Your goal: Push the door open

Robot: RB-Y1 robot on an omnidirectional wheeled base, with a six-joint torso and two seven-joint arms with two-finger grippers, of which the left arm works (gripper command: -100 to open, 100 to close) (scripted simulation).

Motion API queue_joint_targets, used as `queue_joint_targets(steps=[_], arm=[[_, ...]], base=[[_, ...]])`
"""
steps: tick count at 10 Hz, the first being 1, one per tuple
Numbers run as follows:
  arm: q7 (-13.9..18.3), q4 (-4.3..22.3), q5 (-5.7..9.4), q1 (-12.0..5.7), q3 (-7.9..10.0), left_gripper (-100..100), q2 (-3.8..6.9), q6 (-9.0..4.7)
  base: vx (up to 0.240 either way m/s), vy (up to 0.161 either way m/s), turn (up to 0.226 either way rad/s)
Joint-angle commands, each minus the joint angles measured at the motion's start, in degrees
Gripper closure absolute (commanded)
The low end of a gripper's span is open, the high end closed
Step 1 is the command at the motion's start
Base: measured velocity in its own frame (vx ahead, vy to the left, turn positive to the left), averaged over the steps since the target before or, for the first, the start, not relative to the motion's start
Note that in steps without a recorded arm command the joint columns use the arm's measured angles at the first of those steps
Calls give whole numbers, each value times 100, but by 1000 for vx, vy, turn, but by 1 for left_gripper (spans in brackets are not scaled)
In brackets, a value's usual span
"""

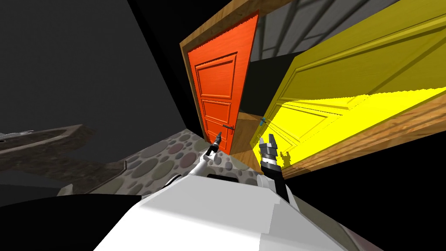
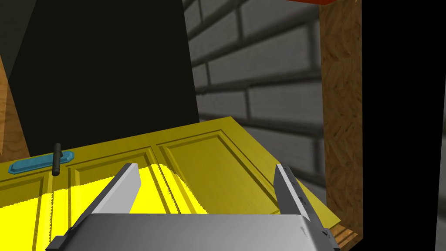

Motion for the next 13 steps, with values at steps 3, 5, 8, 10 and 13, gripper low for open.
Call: queue_joint_targets(steps=[3, 5, 8, 10, 13], arm=[[-53, 522, 119, -302, -166, -100, -147, 45], [-75, 853, 190, -498, -260, -100, -247, 58], [-100, 1236, 272, -724, -370, -100, -384, 74], [-110, 1390, 305, -815, -414, -100, -449, 80], [-82, 1373, 296, -814, -378, -100, -218, 73]], base=[[113, 83, -89], [140, 132, -94], [129, 97, -79], [69, 50, -35], [109, -22, -17]])
